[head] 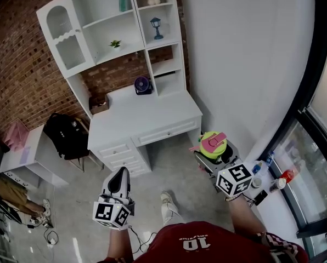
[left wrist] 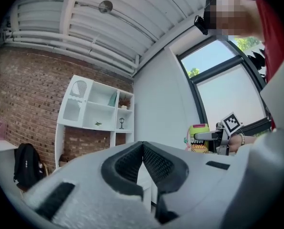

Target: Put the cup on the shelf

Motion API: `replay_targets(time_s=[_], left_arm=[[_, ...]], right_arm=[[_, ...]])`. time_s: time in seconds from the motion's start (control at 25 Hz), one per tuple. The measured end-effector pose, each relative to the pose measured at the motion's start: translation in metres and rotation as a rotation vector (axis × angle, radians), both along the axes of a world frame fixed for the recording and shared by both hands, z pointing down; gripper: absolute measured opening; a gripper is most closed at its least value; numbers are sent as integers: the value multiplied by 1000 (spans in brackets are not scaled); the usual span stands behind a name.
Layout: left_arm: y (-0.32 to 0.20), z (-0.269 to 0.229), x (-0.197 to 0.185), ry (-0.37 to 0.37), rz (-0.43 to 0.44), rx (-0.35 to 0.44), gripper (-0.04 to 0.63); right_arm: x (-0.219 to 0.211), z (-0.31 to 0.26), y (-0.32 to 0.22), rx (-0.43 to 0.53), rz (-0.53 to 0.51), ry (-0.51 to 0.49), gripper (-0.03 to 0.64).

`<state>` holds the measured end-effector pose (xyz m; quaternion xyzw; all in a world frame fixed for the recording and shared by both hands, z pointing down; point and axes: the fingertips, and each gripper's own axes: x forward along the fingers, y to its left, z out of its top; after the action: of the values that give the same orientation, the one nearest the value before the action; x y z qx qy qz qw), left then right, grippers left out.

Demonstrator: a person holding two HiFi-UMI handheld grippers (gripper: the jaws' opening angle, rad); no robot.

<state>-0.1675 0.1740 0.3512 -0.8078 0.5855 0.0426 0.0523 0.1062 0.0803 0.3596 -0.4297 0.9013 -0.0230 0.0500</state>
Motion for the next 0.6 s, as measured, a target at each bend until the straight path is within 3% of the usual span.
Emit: replay_targets(time_s=[0.44,0.6], left_arm=[[-56,11,-15,-9,0,-10,0],[-95,19,-27,-53,-5,-24,0]], right_arm=[[-11,6,-59,-2,28,16,428],[-24,4,-100,-3,36,-3,428]])
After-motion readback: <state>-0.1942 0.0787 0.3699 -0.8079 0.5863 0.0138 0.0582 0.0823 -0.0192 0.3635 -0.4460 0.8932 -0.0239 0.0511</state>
